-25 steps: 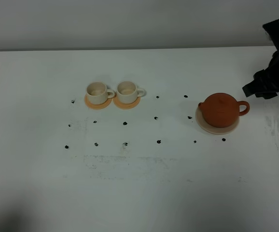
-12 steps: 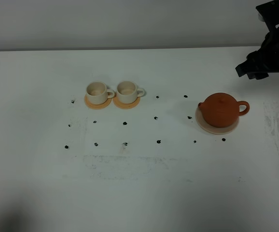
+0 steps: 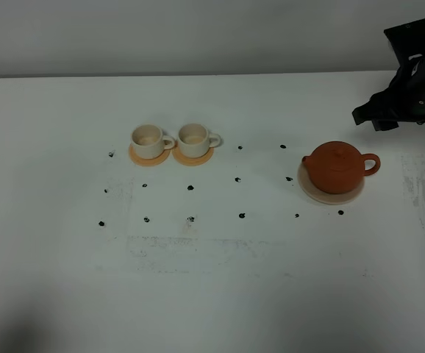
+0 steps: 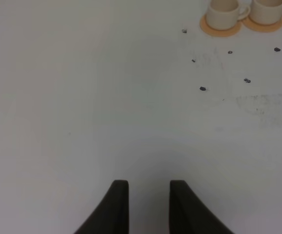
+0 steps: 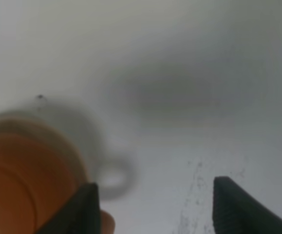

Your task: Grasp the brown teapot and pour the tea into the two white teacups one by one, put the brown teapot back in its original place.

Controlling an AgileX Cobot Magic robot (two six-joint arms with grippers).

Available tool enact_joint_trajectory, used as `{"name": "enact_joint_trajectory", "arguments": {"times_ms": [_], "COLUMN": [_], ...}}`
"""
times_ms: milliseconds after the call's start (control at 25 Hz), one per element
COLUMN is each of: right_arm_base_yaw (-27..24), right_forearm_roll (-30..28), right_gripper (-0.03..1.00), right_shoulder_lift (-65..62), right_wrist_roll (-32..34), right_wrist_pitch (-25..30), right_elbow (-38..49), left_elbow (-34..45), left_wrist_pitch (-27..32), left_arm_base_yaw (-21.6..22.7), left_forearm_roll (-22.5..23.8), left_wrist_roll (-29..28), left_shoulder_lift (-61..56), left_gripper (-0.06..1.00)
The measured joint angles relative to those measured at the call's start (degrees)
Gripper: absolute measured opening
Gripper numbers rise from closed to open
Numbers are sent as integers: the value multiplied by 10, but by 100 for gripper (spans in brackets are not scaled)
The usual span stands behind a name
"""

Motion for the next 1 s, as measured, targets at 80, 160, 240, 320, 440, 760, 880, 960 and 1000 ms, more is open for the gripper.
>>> {"name": "enact_joint_trajectory", "arguments": {"times_ms": [80, 160, 240, 320, 440, 760, 880, 960, 1000], "right_arm_base_yaw": [-1, -2, -3, -3, -3, -3, -3, -3, -3], "right_forearm_roll": [2, 3, 3, 3, 3, -5, -5, -7, -8], "right_gripper": [49, 49, 49, 49, 49, 49, 49, 49, 49], "right_shoulder_lift": [11, 21, 31, 41, 52, 59, 59, 59, 59], "right_wrist_roll": [7, 10, 10, 10, 11, 8, 2, -3, -5], "right_wrist_pitch": [-11, -16, -17, -17, -18, -6, 3, 9, 12], "right_elbow": [0, 0, 0, 0, 0, 0, 0, -1, -1], "left_elbow": [0, 0, 0, 0, 0, 0, 0, 0, 0], "left_wrist_pitch": [0, 0, 0, 0, 0, 0, 0, 0, 0], "left_arm_base_yaw": [0, 0, 0, 0, 0, 0, 0, 0, 0], "left_forearm_roll": [0, 0, 0, 0, 0, 0, 0, 0, 0], "left_wrist_roll": [0, 0, 0, 0, 0, 0, 0, 0, 0], "left_shoulder_lift": [0, 0, 0, 0, 0, 0, 0, 0, 0], "left_gripper": [22, 22, 22, 22, 22, 22, 22, 22, 22]}}
